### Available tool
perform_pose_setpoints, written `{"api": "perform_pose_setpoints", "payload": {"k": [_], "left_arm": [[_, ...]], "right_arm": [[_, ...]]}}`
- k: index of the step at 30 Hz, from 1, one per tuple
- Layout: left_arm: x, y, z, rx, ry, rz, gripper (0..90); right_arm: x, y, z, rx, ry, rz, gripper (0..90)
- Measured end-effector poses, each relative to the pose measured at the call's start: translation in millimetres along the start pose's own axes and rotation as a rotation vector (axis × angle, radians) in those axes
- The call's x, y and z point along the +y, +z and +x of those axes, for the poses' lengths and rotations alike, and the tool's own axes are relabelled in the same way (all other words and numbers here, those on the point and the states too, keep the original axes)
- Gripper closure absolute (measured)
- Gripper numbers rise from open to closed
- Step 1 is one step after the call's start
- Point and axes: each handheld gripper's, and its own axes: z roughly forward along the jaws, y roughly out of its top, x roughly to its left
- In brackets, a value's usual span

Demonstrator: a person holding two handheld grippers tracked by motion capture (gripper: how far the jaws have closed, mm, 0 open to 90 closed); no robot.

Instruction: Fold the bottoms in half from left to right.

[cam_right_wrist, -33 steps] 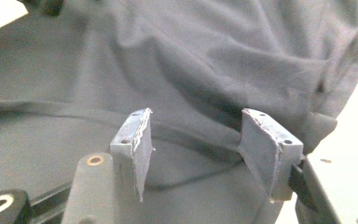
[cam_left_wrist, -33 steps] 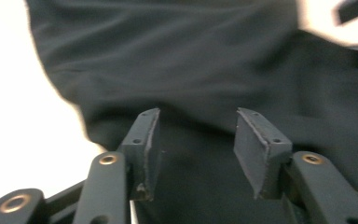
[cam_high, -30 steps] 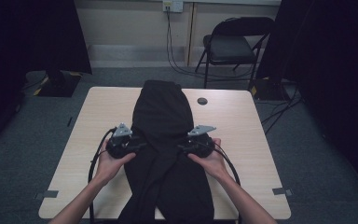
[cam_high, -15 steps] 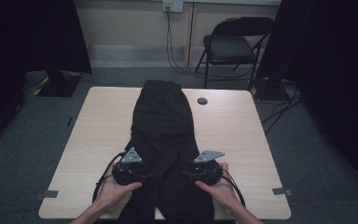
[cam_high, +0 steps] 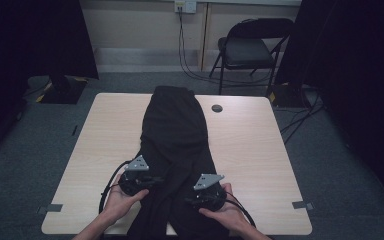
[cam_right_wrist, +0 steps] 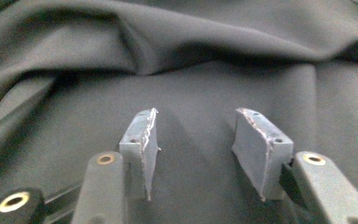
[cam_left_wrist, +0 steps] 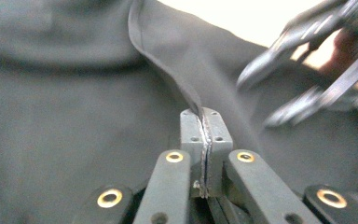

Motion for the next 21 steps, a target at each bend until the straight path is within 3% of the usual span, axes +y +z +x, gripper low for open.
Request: {"api": "perform_pose_setpoints", "payload": {"k": [2, 5, 8, 13, 17, 19, 20, 21], "left_arm": [[8.8, -2.4, -4.2, -0.023, 0.005, -0.035, 89.3], [25.5, 0.9, -11.1, -0.067, 0.008, -0.09, 89.3], [42.3, 8.2, -18.1, -0.08, 0.012, -0.104, 89.3], [80.9, 20.8, -37.2, -0.142, 0.043, -0.172, 89.3], [101.6, 43.7, -52.1, -0.176, 0.063, -0.16, 89.3], [101.4, 59.8, -52.2, -0.188, 0.047, -0.135, 88.8], [101.4, 59.8, -52.2, -0.188, 0.047, -0.135, 88.8], [95.8, 70.5, -53.2, -0.234, 0.059, -0.107, 88.8]], "right_arm": [[0.2, 0.1, 1.8, 0.001, -0.005, 0.001, 48.2], [0.9, 0.0, 7.5, 0.04, -0.026, 0.007, 48.1], [3.3, -6.2, 9.5, 0.005, -0.067, 0.04, 48.8], [-5.0, -29.6, -15.0, -0.081, 0.025, -0.004, 48.3], [-13.1, -46.2, -28.3, -0.12, 0.073, -0.035, 48.3], [-15.5, -53.0, -32.2, -0.14, 0.085, -0.04, 48.4], [-15.5, -53.0, -32.2, -0.14, 0.085, -0.04, 48.4], [-18.3, -57.6, -35.1, -0.148, 0.093, -0.045, 48.4]]}}
